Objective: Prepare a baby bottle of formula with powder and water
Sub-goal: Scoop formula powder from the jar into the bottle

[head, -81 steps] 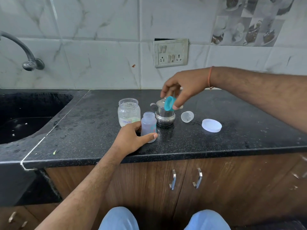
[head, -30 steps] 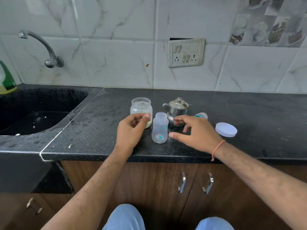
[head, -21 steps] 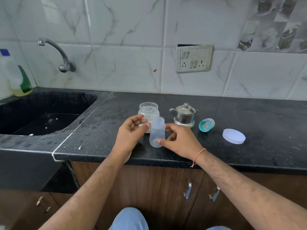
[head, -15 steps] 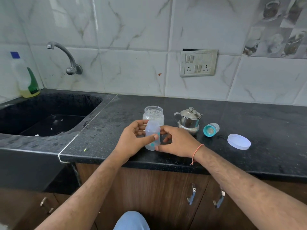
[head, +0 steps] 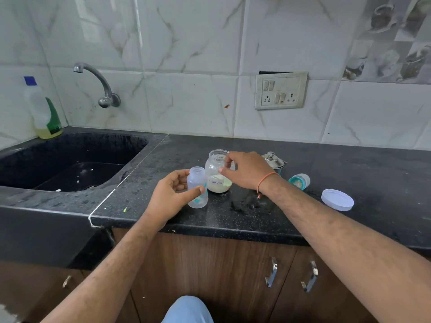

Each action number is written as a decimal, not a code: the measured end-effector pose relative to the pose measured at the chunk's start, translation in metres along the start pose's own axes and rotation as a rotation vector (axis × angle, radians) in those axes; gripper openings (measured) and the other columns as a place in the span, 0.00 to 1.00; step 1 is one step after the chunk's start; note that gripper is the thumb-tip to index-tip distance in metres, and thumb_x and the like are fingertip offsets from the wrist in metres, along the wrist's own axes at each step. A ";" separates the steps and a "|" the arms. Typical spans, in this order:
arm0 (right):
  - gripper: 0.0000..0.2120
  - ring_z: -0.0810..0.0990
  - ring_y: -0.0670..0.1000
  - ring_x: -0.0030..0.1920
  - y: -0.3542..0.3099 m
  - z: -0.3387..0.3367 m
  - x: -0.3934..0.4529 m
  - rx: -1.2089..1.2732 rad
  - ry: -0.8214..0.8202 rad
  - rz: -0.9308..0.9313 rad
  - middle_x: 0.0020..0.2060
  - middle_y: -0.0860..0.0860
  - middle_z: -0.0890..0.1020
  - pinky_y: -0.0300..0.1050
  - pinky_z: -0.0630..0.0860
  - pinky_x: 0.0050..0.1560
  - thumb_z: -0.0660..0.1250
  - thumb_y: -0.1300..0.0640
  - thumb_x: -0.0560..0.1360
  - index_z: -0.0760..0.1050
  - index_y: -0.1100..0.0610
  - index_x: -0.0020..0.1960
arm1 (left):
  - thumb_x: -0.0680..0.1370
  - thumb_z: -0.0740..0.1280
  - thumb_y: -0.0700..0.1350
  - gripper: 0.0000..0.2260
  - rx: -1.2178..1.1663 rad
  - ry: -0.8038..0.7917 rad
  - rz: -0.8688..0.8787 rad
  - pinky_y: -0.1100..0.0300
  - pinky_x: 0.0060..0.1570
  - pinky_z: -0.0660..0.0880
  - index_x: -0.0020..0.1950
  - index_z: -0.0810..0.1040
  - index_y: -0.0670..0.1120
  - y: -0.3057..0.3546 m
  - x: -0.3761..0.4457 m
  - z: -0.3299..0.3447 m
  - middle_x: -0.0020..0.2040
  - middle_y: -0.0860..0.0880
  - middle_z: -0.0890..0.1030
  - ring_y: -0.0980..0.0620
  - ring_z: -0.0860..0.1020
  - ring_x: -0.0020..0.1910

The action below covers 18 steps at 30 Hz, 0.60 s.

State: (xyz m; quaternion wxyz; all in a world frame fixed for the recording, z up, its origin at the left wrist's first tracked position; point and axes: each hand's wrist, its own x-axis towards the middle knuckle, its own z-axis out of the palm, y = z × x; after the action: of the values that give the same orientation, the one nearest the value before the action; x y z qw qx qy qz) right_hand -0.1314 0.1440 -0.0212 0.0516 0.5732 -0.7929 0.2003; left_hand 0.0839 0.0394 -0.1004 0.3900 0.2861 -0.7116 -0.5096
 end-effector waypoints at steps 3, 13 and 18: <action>0.13 0.82 0.53 0.49 0.007 -0.017 -0.011 -0.009 -0.011 0.002 0.41 0.45 0.81 0.45 0.72 0.47 0.69 0.36 0.77 0.80 0.45 0.46 | 0.74 0.84 0.44 0.25 0.018 -0.019 0.041 0.46 0.69 0.81 0.69 0.81 0.51 0.001 -0.003 0.001 0.59 0.55 0.89 0.55 0.87 0.60; 0.12 0.82 0.45 0.41 0.040 -0.056 -0.098 -0.015 0.125 -0.030 0.34 0.41 0.82 0.45 0.78 0.48 0.73 0.34 0.73 0.83 0.41 0.46 | 0.71 0.85 0.51 0.44 0.340 0.180 0.633 0.57 0.79 0.67 0.82 0.68 0.47 0.033 -0.042 0.043 0.79 0.51 0.72 0.51 0.69 0.80; 0.09 0.82 0.43 0.40 0.041 -0.049 -0.121 0.057 0.283 -0.115 0.43 0.40 0.86 0.47 0.82 0.46 0.79 0.40 0.71 0.87 0.44 0.45 | 0.71 0.85 0.57 0.55 0.303 -0.129 0.467 0.55 0.81 0.68 0.89 0.54 0.53 0.042 -0.036 0.107 0.85 0.58 0.65 0.59 0.65 0.83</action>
State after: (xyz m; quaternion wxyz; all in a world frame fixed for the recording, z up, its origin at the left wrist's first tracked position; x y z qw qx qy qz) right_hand -0.1355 0.2802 -0.0249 0.1580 0.5847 -0.7376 0.2985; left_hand 0.0122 0.1354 -0.0893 0.4034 0.1364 -0.8497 -0.3108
